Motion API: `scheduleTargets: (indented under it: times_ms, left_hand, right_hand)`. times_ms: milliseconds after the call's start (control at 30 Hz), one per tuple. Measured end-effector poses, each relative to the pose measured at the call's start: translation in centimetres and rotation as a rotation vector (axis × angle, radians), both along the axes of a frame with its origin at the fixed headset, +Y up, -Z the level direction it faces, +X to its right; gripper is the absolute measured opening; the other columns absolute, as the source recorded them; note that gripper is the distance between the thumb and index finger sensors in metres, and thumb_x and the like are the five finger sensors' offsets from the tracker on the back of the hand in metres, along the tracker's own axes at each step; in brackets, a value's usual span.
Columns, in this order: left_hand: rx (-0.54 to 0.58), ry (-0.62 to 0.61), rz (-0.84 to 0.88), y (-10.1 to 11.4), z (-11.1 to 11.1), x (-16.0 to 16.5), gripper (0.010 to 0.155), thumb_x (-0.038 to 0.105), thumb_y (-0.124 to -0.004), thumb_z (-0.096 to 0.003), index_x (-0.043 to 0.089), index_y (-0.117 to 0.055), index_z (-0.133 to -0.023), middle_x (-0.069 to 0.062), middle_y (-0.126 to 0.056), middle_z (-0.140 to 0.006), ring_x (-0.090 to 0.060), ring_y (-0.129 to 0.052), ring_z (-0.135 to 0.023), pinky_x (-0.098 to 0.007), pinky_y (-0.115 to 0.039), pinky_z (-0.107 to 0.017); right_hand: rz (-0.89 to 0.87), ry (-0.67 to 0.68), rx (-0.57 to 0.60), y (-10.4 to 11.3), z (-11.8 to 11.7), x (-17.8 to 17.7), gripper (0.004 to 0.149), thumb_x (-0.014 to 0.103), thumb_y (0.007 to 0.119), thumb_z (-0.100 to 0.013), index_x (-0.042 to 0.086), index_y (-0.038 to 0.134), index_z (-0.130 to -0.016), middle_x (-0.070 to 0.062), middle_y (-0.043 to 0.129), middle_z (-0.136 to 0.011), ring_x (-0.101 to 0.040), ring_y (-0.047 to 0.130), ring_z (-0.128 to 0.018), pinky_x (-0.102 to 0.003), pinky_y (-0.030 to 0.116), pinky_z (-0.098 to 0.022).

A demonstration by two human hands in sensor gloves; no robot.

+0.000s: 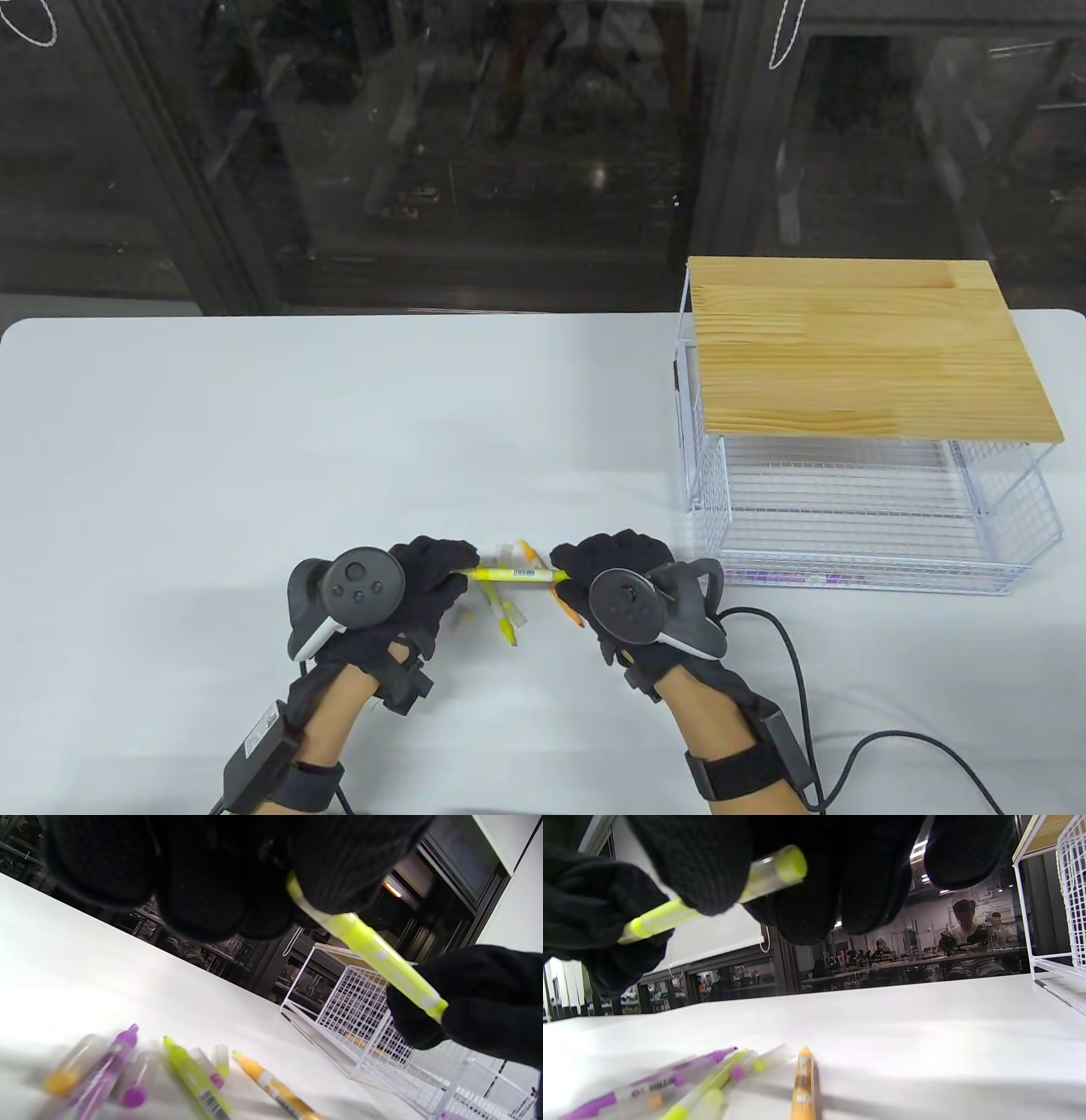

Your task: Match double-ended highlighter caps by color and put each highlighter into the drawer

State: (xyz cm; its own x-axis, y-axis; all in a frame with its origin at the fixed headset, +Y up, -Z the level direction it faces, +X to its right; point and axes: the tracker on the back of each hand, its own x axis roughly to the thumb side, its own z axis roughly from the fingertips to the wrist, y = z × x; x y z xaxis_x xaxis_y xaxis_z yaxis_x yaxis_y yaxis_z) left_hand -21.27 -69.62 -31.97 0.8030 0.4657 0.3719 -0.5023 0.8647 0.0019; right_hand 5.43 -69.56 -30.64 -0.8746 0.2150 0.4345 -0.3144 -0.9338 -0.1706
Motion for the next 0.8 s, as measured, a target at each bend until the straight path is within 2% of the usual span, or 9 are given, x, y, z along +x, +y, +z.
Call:
scheduleTargets:
  times_ms: [133,400,567,800]
  left_hand:
    - [-0.011,-0.018,-0.013,-0.3,0.0,0.6,0.046,0.037,-0.084,-0.0392,0.03,-0.088,-0.084,0.002,-0.099,-0.075,-0.027,-0.101,-0.054,-0.056,-0.085,-0.043]
    - [-0.027,-0.059,-0.038,-0.9,0.3,2.1,0.046,0.038,-0.084,-0.0393,0.03,-0.089,-0.084,0.002,-0.101,-0.073,-0.026,-0.102,-0.052,-0.055,-0.086,-0.042]
    - [-0.066,-0.042,-0.005,-0.9,0.0,1.5,0.047,0.039,-0.083,-0.0401,0.031,-0.088,-0.086,0.002,-0.101,-0.076,-0.027,-0.102,-0.054,-0.056,-0.085,-0.042]
    - [-0.049,0.03,0.025,-0.5,-0.2,0.0,0.05,0.041,-0.083,-0.0404,0.031,-0.086,-0.089,0.0,-0.098,-0.082,-0.032,-0.1,-0.059,-0.058,-0.083,-0.043]
  right_hand:
    - [0.007,0.021,-0.029,-0.5,0.1,-1.1,0.048,0.043,0.085,-0.042,0.03,0.085,-0.088,0.0,0.093,-0.083,-0.031,0.091,-0.072,-0.059,0.07,-0.06]
    - [0.048,0.043,0.011,-0.8,0.6,-2.7,0.046,0.042,0.087,-0.041,0.032,0.087,-0.085,0.003,0.095,-0.079,-0.027,0.094,-0.066,-0.056,0.073,-0.059]
    - [0.045,0.042,0.015,-0.6,0.6,-2.7,0.045,0.04,0.089,-0.04,0.032,0.088,-0.084,0.003,0.096,-0.078,-0.025,0.095,-0.061,-0.055,0.073,-0.058]
    - [0.037,0.018,0.055,0.1,0.6,-1.8,0.045,0.039,0.089,-0.039,0.033,0.089,-0.084,0.003,0.096,-0.078,-0.025,0.095,-0.061,-0.055,0.073,-0.058]
